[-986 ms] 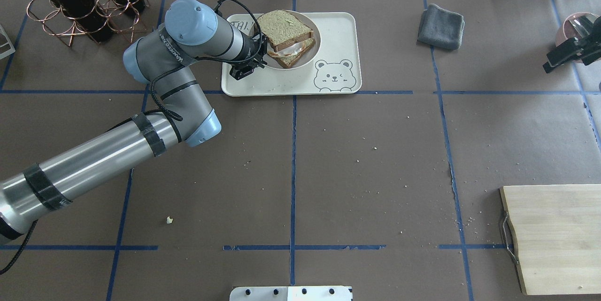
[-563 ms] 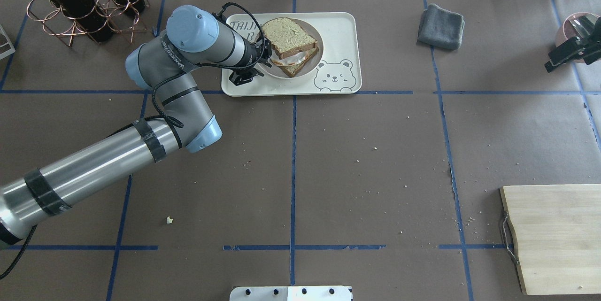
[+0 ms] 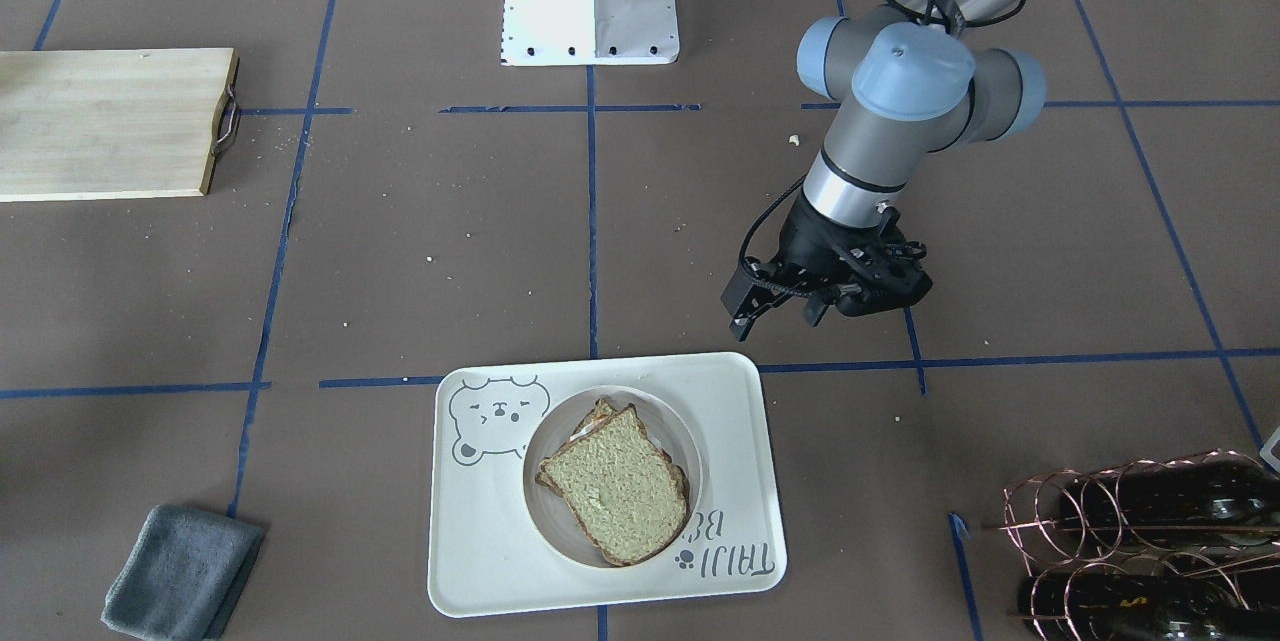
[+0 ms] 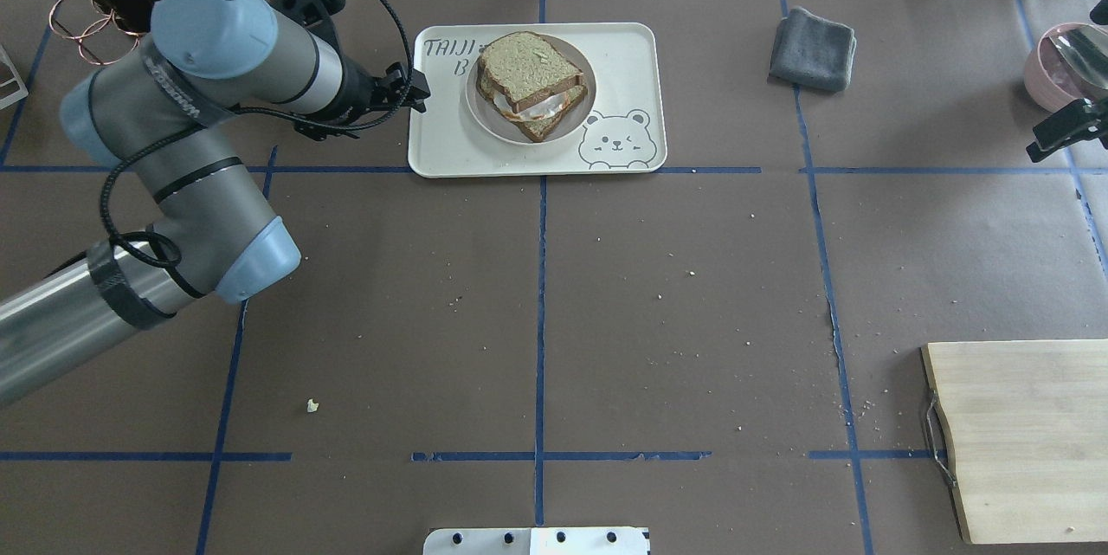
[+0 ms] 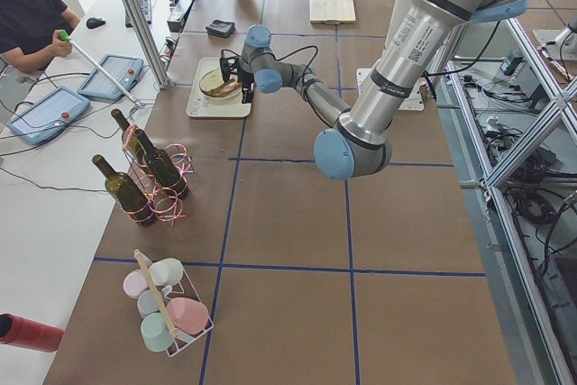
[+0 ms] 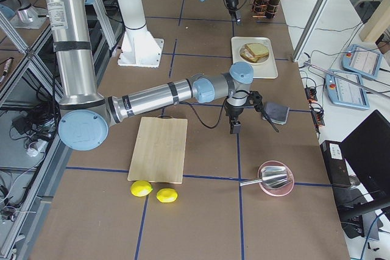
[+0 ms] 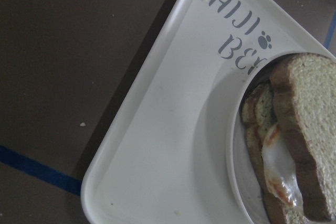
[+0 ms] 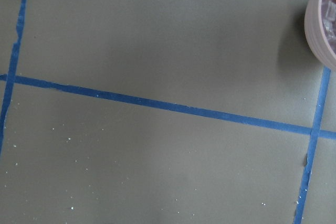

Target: Make sandwich and place on tray

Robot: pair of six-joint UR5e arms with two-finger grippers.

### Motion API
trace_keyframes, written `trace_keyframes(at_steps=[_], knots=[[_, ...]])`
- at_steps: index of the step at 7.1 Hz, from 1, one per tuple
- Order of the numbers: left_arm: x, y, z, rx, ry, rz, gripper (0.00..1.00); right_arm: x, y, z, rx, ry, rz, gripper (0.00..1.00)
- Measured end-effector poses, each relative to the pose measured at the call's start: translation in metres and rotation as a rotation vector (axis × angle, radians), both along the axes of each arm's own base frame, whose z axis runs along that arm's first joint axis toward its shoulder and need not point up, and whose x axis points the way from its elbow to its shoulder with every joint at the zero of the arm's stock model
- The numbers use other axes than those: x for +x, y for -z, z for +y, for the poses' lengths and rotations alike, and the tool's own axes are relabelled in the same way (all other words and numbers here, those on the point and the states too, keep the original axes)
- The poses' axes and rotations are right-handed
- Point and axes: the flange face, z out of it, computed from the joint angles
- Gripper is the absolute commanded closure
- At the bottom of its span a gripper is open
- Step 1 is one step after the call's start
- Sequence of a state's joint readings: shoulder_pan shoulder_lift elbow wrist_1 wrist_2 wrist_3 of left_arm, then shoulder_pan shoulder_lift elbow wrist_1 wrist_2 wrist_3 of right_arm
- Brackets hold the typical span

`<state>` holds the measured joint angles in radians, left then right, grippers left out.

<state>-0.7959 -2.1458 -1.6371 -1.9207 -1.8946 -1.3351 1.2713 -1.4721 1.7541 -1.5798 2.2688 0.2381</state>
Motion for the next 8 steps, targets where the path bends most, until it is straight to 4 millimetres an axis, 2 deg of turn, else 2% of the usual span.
trace_keyframes(at_steps=[1,2,3,4,5,6,8], knots=[[-0.043,0.004,0.001,0.093,-0.041,-0.081,0.00,0.000,-0.003,0.001,-0.005,0.001,0.001,0.00],[-0.083,-0.012,0.000,0.173,-0.087,-0.160,0.00,0.004,-0.008,0.001,-0.014,-0.006,0.003,0.00],[-0.117,-0.037,-0.003,0.229,-0.129,-0.228,0.00,0.014,-0.019,-0.002,-0.039,-0.025,0.006,0.00],[-0.156,-0.065,-0.008,0.271,-0.171,-0.289,0.00,0.028,-0.033,-0.005,-0.067,-0.051,0.003,0.00],[-0.206,-0.101,-0.013,0.323,-0.249,-0.347,0.00,0.046,-0.041,-0.007,-0.074,-0.065,-0.012,0.00],[-0.265,-0.141,-0.014,0.368,-0.330,-0.392,0.00,0.069,-0.052,-0.008,-0.058,-0.056,-0.033,0.00],[-0.368,-0.212,0.003,0.376,-0.423,-0.467,0.00,0.103,-0.076,-0.007,-0.031,-0.025,-0.076,0.00]])
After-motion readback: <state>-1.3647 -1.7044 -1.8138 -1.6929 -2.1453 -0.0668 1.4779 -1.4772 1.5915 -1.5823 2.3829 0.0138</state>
